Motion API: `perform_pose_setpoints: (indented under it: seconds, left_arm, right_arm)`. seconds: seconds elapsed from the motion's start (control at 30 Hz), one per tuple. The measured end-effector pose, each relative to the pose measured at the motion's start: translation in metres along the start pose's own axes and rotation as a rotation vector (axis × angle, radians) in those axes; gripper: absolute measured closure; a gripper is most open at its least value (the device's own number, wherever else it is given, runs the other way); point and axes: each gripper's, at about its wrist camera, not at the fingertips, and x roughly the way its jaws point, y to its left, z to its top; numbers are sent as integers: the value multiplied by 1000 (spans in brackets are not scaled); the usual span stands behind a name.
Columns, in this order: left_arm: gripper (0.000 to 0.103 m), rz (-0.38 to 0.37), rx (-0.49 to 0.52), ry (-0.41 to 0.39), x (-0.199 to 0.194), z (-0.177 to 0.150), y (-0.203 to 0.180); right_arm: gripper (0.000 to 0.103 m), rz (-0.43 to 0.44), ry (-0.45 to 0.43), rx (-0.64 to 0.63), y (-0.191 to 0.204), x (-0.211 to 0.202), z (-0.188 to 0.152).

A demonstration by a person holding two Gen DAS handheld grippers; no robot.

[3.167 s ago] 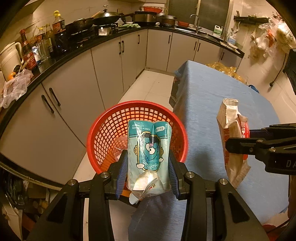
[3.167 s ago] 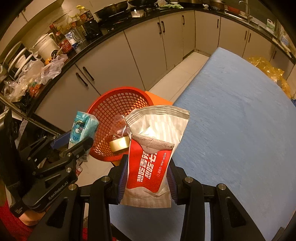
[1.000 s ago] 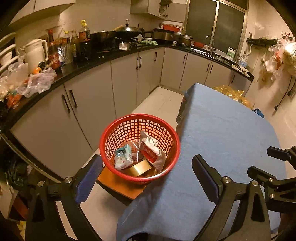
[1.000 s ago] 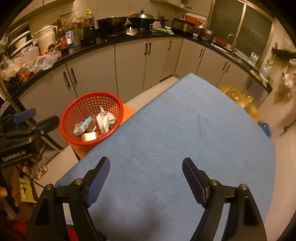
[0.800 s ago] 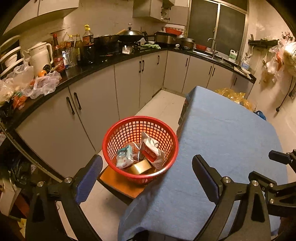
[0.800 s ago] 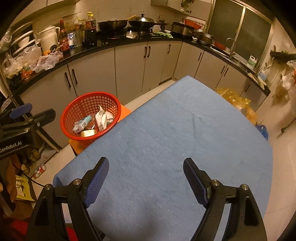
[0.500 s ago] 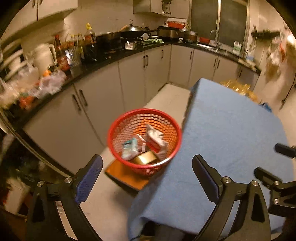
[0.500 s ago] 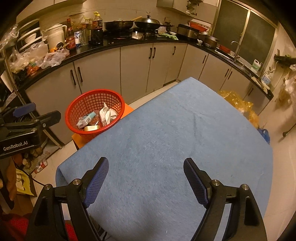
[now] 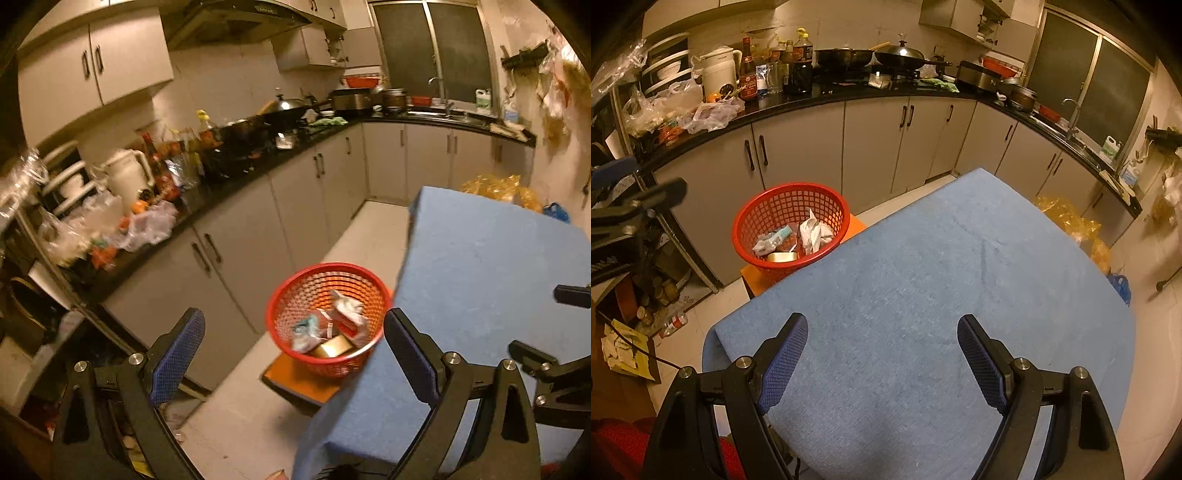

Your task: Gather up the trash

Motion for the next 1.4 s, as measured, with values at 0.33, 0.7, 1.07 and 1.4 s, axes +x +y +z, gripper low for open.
perform_pose_setpoints:
  seconds: [0.33, 0.7, 1.07, 1.4]
  left_arm:
    - [6, -65, -25, 64, 11, -5, 0]
    - [6, -75, -42, 86, 19, -7, 5]
    - [6, -85, -30, 100, 23, -9, 2]
    - [6, -99, -42, 136, 33, -14, 8]
  right_arm:
    - [16, -1, -19, 13, -4, -2, 4]
    - [15, 53, -128, 31, -3, -21, 11]
    - [14, 37, -116, 17, 0, -18, 13]
    - [14, 41, -102, 9, 1, -14, 11]
